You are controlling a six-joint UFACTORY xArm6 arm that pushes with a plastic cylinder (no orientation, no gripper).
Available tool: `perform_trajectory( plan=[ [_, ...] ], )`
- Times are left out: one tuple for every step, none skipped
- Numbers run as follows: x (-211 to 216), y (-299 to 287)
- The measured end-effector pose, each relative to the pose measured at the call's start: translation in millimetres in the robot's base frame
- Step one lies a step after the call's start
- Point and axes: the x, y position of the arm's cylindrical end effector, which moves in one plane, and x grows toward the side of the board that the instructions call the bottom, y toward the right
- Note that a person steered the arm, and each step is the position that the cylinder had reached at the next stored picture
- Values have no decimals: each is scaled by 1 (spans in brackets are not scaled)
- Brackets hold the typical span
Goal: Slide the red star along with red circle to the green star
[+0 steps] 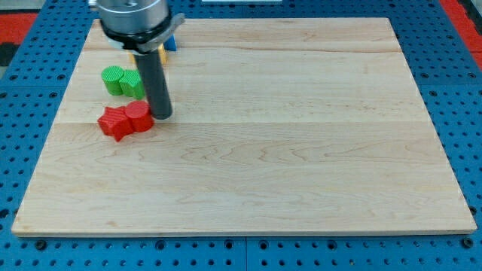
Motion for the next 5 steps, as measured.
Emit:
perform_trajectory(
  plan=[
    [8, -9],
    [48, 27],
    [89, -5],
    [97, -74],
    [96, -108]
  ],
)
